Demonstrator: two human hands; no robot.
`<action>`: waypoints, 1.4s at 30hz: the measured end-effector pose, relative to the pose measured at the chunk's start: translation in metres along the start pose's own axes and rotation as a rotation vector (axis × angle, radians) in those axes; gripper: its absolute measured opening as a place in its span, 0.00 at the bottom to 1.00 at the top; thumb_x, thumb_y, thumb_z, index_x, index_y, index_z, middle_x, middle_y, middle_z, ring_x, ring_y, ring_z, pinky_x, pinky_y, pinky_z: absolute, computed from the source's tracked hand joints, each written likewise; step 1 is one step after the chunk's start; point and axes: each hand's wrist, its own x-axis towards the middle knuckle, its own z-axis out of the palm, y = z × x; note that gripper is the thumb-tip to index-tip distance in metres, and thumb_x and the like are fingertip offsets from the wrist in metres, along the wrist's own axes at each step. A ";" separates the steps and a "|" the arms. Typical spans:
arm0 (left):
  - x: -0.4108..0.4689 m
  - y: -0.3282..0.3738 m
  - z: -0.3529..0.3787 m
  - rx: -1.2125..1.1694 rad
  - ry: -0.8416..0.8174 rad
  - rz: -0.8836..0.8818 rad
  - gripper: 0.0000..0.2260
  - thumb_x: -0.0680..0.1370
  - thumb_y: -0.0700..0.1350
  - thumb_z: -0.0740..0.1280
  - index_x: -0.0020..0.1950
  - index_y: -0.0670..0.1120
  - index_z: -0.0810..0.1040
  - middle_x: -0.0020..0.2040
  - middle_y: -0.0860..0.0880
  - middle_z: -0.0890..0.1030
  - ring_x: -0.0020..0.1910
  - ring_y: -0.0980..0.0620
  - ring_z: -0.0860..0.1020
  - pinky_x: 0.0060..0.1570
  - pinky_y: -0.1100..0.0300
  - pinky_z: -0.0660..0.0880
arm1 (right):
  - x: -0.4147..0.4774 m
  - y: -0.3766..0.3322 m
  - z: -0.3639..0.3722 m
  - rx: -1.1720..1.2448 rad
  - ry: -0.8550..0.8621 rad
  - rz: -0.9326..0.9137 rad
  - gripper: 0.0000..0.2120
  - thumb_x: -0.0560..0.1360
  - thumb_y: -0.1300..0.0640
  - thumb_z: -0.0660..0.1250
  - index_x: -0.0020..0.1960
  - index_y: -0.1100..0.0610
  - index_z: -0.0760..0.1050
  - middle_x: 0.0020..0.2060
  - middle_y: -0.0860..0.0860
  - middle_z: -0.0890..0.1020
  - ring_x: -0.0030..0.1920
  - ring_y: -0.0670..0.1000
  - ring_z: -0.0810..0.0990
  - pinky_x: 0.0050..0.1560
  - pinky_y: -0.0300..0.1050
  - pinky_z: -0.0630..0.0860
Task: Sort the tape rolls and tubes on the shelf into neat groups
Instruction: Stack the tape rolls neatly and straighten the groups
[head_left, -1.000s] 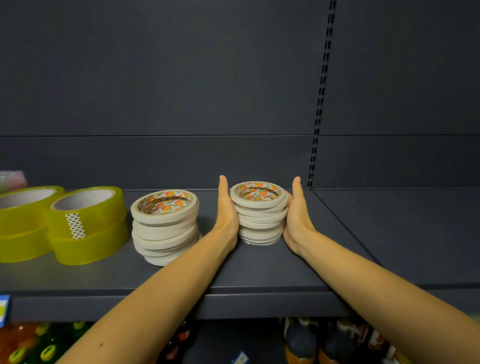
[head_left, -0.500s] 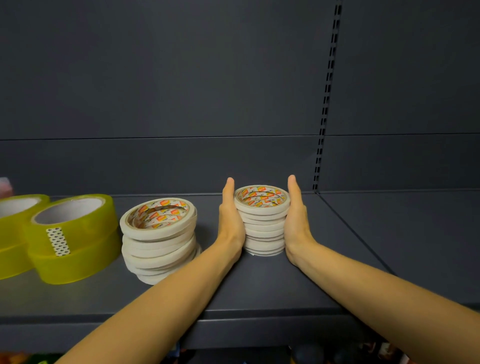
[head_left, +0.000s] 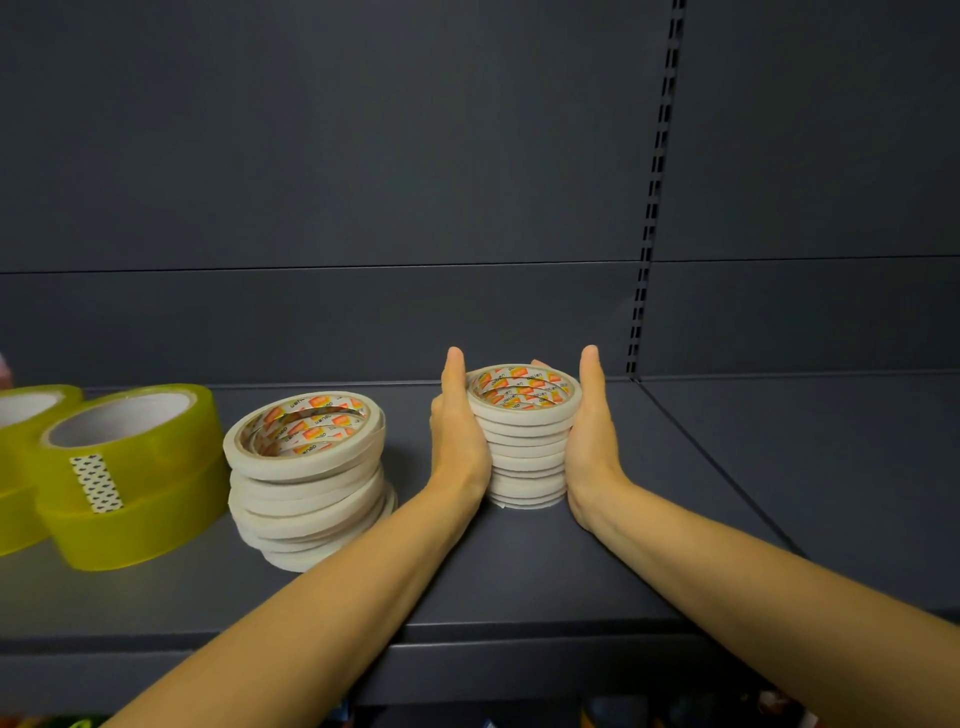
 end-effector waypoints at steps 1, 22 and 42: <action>0.000 0.001 0.000 -0.010 -0.012 -0.016 0.29 0.76 0.65 0.53 0.44 0.44 0.83 0.47 0.43 0.85 0.52 0.45 0.82 0.62 0.47 0.73 | -0.001 -0.001 0.000 0.004 0.006 0.004 0.28 0.74 0.30 0.50 0.49 0.46 0.82 0.47 0.50 0.86 0.52 0.52 0.83 0.61 0.53 0.75; -0.005 0.002 -0.001 0.012 -0.035 -0.084 0.39 0.69 0.74 0.51 0.57 0.43 0.81 0.53 0.43 0.83 0.57 0.44 0.79 0.66 0.47 0.69 | -0.013 -0.008 -0.001 -0.063 0.086 0.054 0.36 0.74 0.29 0.46 0.50 0.54 0.81 0.47 0.53 0.85 0.52 0.53 0.83 0.60 0.54 0.76; -0.012 0.003 0.005 0.056 -0.043 -0.037 0.43 0.65 0.76 0.51 0.53 0.41 0.82 0.52 0.41 0.83 0.56 0.42 0.79 0.65 0.45 0.70 | -0.010 -0.007 0.001 -0.058 0.034 0.053 0.36 0.74 0.30 0.50 0.54 0.58 0.80 0.48 0.55 0.85 0.51 0.54 0.83 0.60 0.55 0.76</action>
